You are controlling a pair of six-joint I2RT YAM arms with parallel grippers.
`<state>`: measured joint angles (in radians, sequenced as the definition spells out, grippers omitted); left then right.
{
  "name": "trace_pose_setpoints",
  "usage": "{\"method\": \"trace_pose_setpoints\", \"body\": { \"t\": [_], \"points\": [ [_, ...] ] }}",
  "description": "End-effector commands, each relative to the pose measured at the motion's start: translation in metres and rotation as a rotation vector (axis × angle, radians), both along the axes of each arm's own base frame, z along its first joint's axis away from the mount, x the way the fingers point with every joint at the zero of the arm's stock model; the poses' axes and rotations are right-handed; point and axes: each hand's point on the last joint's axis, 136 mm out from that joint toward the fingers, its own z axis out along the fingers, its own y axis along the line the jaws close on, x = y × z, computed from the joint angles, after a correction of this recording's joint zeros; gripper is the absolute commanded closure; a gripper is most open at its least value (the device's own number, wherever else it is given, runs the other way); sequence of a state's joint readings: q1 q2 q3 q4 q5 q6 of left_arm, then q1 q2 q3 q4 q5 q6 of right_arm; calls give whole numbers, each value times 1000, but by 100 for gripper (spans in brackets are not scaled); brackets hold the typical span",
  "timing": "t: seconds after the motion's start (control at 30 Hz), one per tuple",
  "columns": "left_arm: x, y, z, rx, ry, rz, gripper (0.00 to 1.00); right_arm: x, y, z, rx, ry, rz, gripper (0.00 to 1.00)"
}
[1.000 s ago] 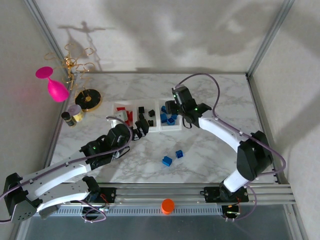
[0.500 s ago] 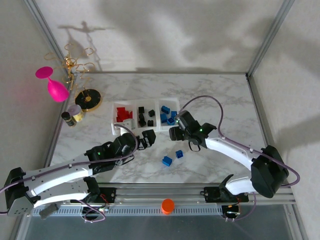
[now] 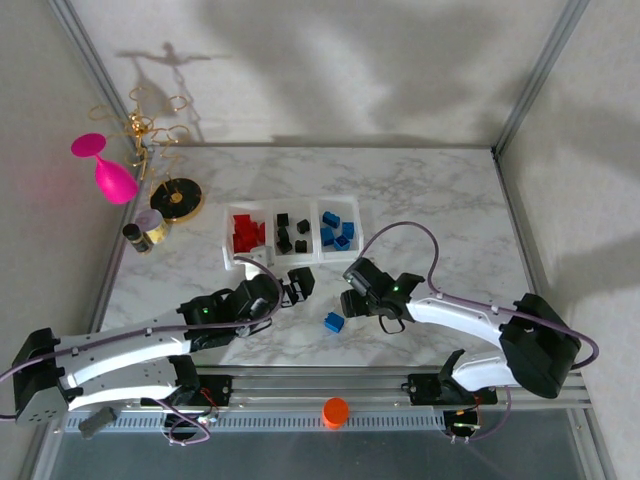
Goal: Sort the legos into containers by color
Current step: Pick up the lego from the bottom-center of the table.
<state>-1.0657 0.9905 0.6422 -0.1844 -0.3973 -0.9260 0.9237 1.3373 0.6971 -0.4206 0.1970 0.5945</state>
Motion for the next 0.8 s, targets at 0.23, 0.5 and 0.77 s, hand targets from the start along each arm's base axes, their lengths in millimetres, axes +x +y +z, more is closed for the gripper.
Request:
{"method": "trace_pose_setpoints", "body": {
  "t": [0.23, 0.5, 0.77],
  "points": [
    [4, 4, 4, 25, -9, 45, 0, 1, 11, -18, 1, 3, 25, 40],
    [3, 9, 1, 30, -9, 56, 0, 1, 11, -24, -17, 12, 32, 54],
    [4, 7, 5, 20, -21, 51, 0, 9, 12, -6, -7, -41, 23, 65]
  ]
}}
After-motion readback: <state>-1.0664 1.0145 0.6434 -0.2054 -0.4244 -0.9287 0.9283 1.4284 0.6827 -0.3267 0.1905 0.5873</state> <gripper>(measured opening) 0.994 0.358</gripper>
